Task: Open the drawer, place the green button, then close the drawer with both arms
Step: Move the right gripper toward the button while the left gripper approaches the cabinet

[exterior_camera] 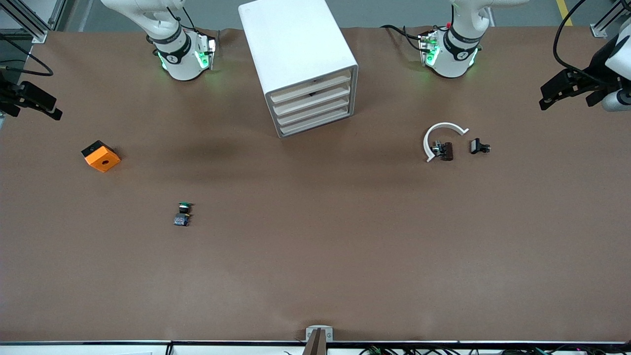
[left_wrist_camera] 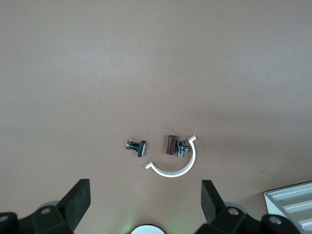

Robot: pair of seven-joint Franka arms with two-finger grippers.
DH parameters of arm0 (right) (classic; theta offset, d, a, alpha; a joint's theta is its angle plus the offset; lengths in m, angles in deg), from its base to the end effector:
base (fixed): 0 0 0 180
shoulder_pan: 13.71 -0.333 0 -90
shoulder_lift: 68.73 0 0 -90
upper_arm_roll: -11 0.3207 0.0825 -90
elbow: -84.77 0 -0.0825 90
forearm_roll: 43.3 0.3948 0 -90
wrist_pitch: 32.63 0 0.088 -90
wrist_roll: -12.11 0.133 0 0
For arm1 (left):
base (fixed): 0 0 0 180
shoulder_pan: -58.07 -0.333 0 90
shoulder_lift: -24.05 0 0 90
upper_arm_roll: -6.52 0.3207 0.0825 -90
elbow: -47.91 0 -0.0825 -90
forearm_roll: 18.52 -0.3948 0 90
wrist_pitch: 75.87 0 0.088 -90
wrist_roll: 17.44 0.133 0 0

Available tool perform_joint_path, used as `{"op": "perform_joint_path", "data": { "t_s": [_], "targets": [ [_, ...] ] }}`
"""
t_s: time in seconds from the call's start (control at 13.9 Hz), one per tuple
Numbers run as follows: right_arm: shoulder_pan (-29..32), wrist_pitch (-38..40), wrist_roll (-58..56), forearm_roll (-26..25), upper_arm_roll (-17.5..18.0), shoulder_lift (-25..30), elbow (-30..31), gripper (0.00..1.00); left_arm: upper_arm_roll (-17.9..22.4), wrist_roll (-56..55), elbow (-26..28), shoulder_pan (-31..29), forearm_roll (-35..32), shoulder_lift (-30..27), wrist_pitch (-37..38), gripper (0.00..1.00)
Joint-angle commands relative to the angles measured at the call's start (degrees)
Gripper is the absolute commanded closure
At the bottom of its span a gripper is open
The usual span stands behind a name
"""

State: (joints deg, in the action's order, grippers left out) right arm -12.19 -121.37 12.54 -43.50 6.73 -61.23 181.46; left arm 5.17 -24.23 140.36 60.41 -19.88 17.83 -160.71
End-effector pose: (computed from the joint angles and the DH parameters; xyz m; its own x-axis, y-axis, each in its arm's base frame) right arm 0.5176 -0.0554 0.6159 0.9941 -0.1077 -0.0083 -0.1078 -0.9942 -0.0062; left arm 0.5196 -0.0309 0.6340 0.9982 0.0564 -0.0210 0.0558 -0.9980 -0.0289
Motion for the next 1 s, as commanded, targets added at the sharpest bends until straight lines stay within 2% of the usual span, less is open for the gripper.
{"op": "perform_joint_path", "data": {
  "t_s": [0.0,0.36,0.5,0.79,0.93],
  "targets": [
    [0.5,-0.38,-0.69,-0.59,0.4,1.38,1.31,0.0,0.2,0.11,-1.4,0.03,0.04,0.77,0.47,0.0],
    [0.41,-0.11,-0.69,-0.59,0.4,0.68,-0.44,0.0,0.12,-0.07,-4.82,0.21,0.04,4.98,0.47,0.0],
    [0.41,0.67,-0.6,-0.59,0.4,-1.34,-3.08,0.0,0.12,-0.07,-6.31,0.12,0.48,7.79,0.47,0.0],
    [0.76,0.86,-0.51,-0.15,0.4,-2.31,-3.26,0.0,-0.41,-4.7,-6.41,1.26,0.57,14.03,-0.75,0.0],
    [0.32,0.94,-0.69,-0.5,0.4,-9.13,-4.83,0.0,-1.2,-9.88,-6.49,1.79,1.01,16.66,-2.51,0.0]
  ]
}}
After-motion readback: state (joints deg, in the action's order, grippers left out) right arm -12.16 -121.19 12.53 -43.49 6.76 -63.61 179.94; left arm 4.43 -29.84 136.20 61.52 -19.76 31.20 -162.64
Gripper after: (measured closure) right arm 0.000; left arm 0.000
